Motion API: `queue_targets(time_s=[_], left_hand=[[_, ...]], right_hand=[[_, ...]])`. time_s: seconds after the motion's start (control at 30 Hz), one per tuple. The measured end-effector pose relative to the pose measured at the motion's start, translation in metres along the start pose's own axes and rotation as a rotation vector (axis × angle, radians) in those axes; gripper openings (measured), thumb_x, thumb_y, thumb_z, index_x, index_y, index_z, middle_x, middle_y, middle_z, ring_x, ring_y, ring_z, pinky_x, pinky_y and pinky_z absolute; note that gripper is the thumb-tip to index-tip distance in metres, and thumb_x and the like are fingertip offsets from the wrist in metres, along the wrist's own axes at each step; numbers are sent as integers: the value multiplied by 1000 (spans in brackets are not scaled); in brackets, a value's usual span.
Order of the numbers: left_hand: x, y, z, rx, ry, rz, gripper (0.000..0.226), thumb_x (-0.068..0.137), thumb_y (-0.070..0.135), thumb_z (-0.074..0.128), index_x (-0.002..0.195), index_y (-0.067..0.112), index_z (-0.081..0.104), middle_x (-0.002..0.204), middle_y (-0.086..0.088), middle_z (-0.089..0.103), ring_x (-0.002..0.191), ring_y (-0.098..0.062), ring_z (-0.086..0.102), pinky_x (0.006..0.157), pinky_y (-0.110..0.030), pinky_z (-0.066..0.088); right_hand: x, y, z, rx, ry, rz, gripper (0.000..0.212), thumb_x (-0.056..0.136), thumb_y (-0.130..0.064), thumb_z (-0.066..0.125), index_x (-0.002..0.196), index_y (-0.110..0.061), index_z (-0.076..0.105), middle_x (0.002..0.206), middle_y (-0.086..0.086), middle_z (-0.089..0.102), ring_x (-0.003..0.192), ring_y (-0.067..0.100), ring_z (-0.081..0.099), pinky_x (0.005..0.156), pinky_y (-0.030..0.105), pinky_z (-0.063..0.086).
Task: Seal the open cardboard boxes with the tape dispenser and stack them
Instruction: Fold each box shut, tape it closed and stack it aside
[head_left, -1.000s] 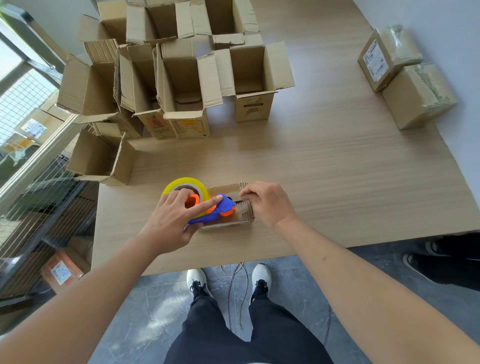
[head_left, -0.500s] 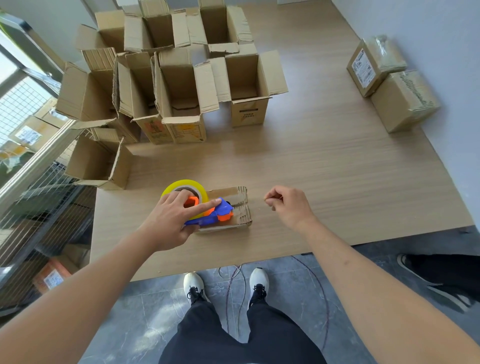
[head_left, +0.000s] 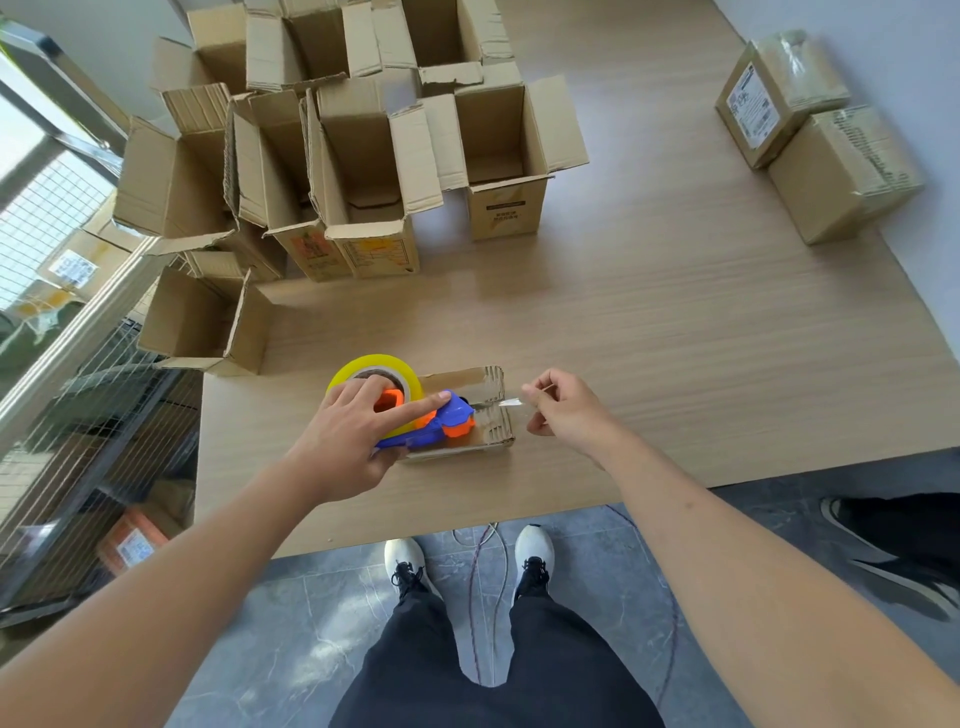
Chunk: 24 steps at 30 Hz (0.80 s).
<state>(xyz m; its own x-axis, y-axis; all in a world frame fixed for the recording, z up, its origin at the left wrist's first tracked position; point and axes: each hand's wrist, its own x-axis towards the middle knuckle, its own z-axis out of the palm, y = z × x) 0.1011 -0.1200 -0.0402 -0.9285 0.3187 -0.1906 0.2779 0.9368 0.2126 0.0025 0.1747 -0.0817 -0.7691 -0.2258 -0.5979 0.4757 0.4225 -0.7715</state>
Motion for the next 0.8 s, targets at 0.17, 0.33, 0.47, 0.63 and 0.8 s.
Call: queue_targets(time_s=[0.17,0.33,0.47,0.63,0.8], left_hand=[[1,-1,1,2,1,4,93,88,39,74,157,58,15,117,1,42,121,-32,46,102,-50,41],[3,-1,2,11,-1,5,94,85,36,75,157,57,17,123,-1,43,121,-33,46,102,-50,40],[4,1,1,3,17,5,95,83,34,75,157,57,19,122,-1,43,117,-33,47,99,-48,38],[3,2,1,10,24,14,95,83,33,76,157,54,21,123,-2,45,116,-31,46,97,-46,37],[4,5,-2,-9,24,17,94,85,34,75,157,56,19,120,-3,47,114,-31,47,99,-47,37]], right_hand=[[10,9,8,1,21,-23,16,100,-27,64,92,-15,58,71,2,58,63,22,65,82,51,60],[18,23,27,87,55,-46,13,100,-25,65,89,-20,60,80,-1,57,61,15,56,64,39,62],[16,37,48,287,120,-82,33,98,-31,67,129,-38,56,81,-2,54,66,11,53,64,28,52],[9,40,55,242,135,-83,53,97,-48,64,146,-50,44,146,-2,48,132,13,52,111,48,46],[3,12,72,217,326,-339,37,108,-16,40,138,-24,60,144,-7,56,133,0,48,116,29,38]])
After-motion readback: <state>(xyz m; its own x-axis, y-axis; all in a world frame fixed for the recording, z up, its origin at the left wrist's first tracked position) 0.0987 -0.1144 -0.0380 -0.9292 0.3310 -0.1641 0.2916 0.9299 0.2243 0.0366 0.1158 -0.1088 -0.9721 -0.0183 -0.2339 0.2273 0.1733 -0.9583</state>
